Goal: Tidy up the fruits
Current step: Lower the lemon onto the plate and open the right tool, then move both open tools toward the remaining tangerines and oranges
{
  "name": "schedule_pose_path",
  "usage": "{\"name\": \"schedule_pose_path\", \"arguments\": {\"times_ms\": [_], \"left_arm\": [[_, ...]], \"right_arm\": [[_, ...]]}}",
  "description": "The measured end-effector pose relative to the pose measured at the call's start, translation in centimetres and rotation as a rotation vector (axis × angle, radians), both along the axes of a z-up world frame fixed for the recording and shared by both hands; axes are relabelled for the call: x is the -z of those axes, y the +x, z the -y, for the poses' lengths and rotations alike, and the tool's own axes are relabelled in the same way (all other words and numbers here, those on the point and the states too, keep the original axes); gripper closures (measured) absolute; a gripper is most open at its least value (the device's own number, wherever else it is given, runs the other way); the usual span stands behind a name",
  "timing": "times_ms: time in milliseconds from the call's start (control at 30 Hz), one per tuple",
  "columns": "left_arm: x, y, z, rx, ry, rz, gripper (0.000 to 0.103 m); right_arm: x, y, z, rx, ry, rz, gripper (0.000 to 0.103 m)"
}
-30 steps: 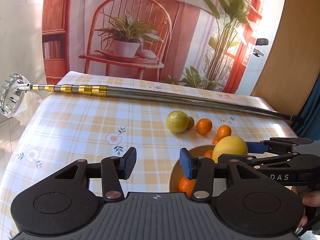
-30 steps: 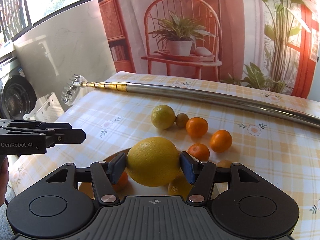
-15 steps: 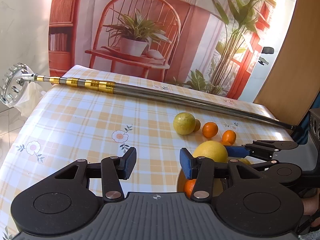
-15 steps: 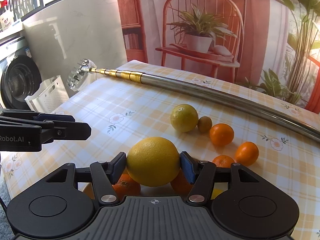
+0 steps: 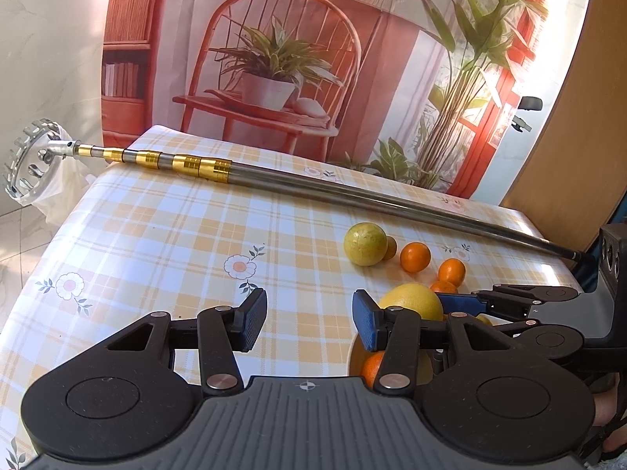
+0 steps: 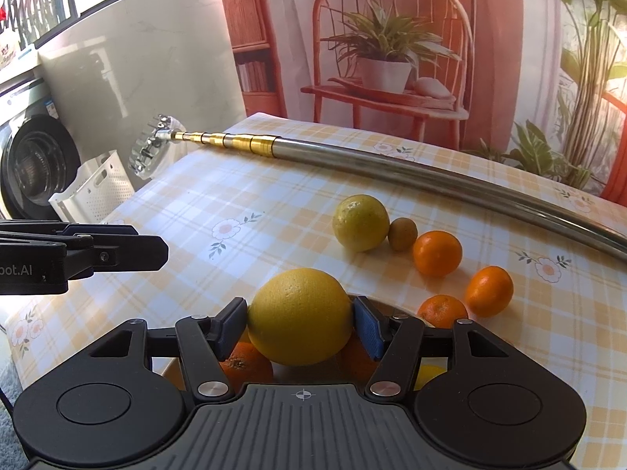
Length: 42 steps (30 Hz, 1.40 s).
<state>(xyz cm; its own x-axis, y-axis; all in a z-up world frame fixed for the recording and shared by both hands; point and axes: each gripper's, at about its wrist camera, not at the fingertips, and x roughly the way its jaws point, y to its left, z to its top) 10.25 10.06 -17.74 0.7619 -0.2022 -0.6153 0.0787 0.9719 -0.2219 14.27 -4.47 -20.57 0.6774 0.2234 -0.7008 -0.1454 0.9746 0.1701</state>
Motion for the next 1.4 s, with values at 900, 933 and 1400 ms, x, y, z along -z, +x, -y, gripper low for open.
{"name": "schedule_pose_path", "arguments": {"times_ms": [900, 933, 1400], "left_arm": [[-1.9, -1.5, 4.3, 0.032, 0.069, 0.001, 0.052], [-1.9, -1.3, 4.6, 0.037, 0.066, -0.007, 0.052], [-3.7, 2.9, 8.8, 0.095, 0.089, -0.028, 0.052]], "right_arm": [[-1.5, -6.6, 7.4, 0.177, 0.091, 0.193, 0.048], [-1.6, -6.9, 7.9, 0.187, 0.090, 0.203, 0.048], [-3.3, -7.8, 16.7, 0.362, 0.136, 0.313, 0.047]]}}
